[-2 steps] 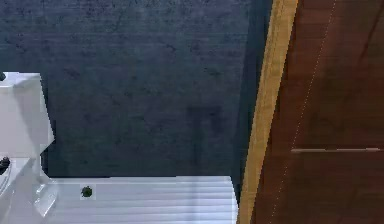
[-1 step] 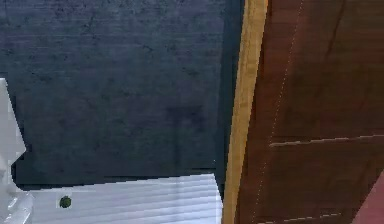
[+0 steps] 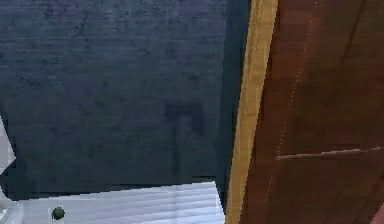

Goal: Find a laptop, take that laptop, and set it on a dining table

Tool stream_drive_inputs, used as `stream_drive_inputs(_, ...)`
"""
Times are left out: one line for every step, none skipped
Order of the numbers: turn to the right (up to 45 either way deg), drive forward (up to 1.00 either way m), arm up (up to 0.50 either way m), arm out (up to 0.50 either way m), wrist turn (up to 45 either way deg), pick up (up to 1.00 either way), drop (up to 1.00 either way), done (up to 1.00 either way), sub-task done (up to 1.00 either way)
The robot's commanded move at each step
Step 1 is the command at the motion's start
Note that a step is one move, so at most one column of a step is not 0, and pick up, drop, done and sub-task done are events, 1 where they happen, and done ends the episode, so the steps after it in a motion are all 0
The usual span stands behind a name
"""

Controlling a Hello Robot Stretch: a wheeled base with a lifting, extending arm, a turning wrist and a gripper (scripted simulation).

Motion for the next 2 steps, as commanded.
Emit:
stream_drive_inputs(45.0,0.00,0.00,0.00,0.0,0.00,0.00,0.00,0.00)
stream_drive_inputs(15.0,0.00,0.00,0.00,0.0,0.00,0.00,0.00,0.00)
